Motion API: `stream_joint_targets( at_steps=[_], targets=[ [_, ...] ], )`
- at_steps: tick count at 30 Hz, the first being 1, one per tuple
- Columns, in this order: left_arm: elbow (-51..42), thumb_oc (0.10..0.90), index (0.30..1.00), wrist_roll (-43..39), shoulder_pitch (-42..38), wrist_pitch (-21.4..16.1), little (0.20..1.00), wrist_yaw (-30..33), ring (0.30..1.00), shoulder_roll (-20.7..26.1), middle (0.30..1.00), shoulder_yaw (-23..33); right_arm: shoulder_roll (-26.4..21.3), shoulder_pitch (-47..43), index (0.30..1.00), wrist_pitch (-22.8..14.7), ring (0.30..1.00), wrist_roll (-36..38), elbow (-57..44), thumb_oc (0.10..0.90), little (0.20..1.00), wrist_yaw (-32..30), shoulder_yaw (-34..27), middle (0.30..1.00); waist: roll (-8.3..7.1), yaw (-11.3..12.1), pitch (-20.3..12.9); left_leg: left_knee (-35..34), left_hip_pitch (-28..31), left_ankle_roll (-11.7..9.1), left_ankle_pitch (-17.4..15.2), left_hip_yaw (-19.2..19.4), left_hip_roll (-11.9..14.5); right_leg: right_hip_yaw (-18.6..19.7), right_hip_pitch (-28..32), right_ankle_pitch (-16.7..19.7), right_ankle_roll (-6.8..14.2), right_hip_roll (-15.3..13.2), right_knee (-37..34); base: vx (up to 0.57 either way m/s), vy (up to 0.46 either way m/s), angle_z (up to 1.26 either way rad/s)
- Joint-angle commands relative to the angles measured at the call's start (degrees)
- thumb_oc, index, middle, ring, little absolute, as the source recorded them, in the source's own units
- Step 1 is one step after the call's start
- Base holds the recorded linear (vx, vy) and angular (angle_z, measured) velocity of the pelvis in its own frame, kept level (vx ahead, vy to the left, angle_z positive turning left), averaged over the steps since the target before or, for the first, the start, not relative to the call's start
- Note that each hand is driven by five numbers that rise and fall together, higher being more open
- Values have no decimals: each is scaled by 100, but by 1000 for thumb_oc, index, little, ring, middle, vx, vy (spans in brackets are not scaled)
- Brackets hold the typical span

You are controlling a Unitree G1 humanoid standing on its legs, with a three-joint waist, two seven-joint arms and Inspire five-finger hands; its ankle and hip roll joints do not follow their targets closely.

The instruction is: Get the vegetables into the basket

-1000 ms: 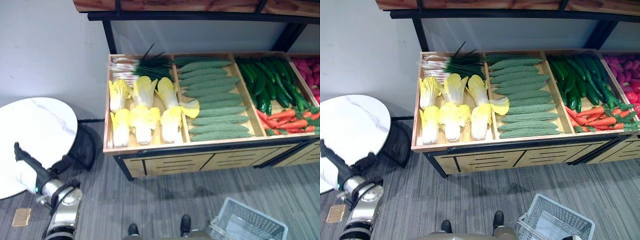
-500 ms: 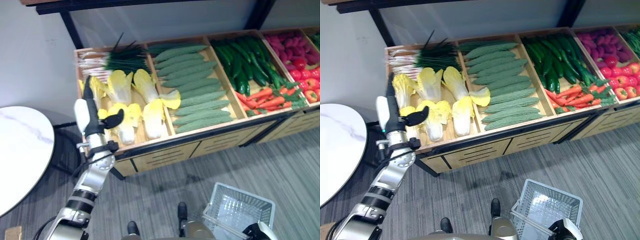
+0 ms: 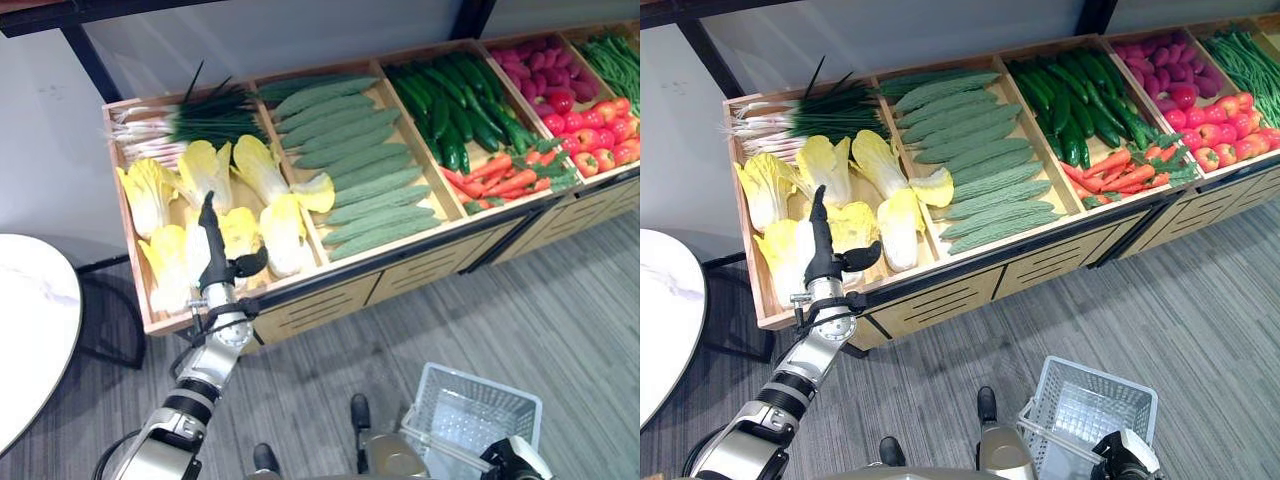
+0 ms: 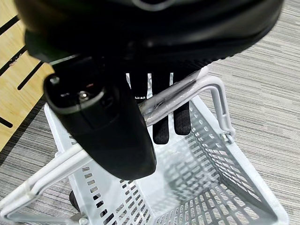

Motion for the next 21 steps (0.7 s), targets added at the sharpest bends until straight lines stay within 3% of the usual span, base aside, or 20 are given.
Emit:
stream_joint_targets(
  at_steps=[1, 15, 21],
  targets=[
    [-11, 900, 1000, 662, -802, -215, 1000, 453, 1000, 419, 1000, 142, -15, -164, 300, -124, 300, 129, 125, 400, 300, -333, 239, 300, -431, 37, -196, 2, 99, -320, -23, -337, 257, 78, 260, -237, 545, -432, 85, 3, -13, -4],
    [1448, 900, 1000, 1017, -804, 281, 1000, 381, 1000, 366, 1000, -298, 15, -236, 300, -181, 300, 89, 42, 400, 300, -381, 382, 300, -456, -29, -154, 2, 125, -326, -31, -210, 282, 198, 153, -218, 536, -369, 104, 0, -9, -4],
    [2293, 900, 1000, 890, -963, 523, 1000, 65, 1000, 206, 1000, -440, -15, -269, 300, -130, 300, 104, 100, 400, 300, -389, 395, 300, -428, -64, -138, 2, 134, -320, -27, -162, 272, 255, 97, -201, 526, -349, 122, 1, 2, -4]
  ],
)
